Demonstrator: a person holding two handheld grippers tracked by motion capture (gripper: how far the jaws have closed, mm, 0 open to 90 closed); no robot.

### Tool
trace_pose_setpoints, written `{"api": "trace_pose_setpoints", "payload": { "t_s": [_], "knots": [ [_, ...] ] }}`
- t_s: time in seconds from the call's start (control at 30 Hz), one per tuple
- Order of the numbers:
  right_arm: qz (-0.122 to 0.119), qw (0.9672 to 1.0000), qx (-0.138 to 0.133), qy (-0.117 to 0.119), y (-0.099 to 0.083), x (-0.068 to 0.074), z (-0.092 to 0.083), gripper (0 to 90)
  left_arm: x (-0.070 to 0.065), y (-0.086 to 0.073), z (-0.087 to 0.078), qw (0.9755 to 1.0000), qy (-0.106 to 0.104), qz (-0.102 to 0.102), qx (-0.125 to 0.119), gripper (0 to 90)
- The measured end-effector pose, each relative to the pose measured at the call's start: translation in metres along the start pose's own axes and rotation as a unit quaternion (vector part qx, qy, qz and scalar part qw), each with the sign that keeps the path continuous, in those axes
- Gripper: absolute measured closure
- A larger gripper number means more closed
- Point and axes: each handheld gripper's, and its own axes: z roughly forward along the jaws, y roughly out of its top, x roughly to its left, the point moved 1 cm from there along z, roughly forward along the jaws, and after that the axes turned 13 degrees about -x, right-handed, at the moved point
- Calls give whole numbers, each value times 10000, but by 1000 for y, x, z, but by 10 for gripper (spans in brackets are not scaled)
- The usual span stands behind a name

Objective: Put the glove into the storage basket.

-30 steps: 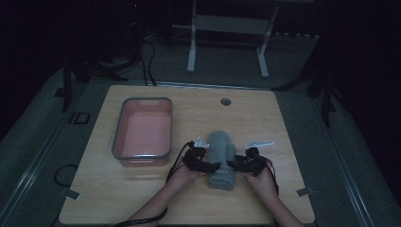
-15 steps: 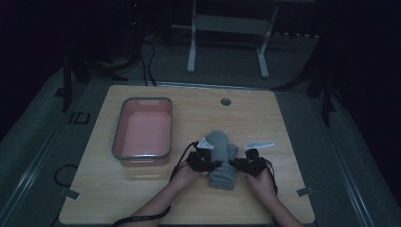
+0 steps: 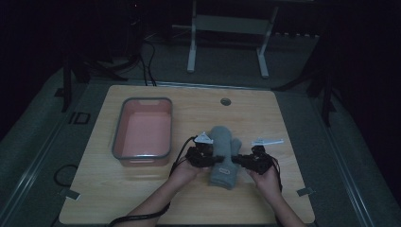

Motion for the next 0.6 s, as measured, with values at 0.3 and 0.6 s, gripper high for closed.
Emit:
{"api": "trace_pose_setpoints", "payload": {
  "t_s": [0.3, 0.6],
  "knots": [
    [-61, 9991, -404, 109, 36, 15, -10, 806, -1, 38, -21, 9997, -13, 238, -111, 764],
    [-108, 9976, -625, 260, 71, 30, 2, 808, 9, 68, -49, 9984, 215, 477, -233, 763]
  ]
}}
